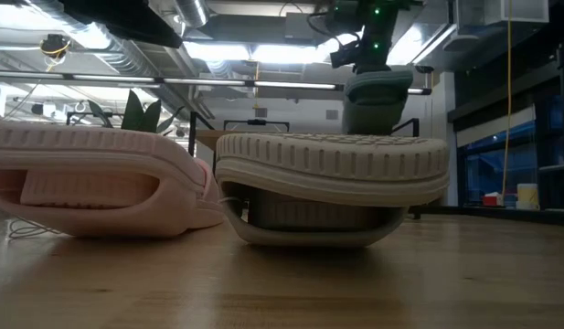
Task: Pick and place slides into the shelf
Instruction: Put the pair of dark green slides on the shelf
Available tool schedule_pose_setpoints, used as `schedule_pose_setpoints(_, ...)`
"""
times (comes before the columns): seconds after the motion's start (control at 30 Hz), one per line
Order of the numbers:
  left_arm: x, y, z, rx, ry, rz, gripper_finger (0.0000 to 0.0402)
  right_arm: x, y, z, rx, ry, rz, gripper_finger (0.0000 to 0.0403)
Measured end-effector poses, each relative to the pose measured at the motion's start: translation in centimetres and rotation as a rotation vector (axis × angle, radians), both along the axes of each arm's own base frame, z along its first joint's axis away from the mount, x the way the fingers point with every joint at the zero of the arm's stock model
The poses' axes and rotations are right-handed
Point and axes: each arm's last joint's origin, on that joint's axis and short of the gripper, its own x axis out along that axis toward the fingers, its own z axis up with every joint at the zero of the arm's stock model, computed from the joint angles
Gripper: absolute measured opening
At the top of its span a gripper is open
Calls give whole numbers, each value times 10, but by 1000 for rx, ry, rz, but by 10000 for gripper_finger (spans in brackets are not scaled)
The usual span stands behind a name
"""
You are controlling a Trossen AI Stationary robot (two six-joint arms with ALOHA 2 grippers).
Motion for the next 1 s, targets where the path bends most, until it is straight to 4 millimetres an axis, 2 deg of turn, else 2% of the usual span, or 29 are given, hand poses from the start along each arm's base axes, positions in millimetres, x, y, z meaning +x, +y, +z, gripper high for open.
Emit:
schedule_pose_setpoints(0.1,0,0,0,0,0,0,157,0,1,0,19,-14,0,17)
schedule_pose_setpoints(0.3,0,0,0,0,0,0,157,1,1,-1,48,-33,1,60)
schedule_pose_setpoints(0.67,0,0,0,1,0,0,157,0,2,-1,54,-20,-1,62)
schedule_pose_setpoints(0.8,0,0,0,1,0,0,157,0,2,-1,56,-22,0,85)
schedule_pose_setpoints(1.0,0,0,0,1,0,0,157,0,2,-1,53,-15,14,144)
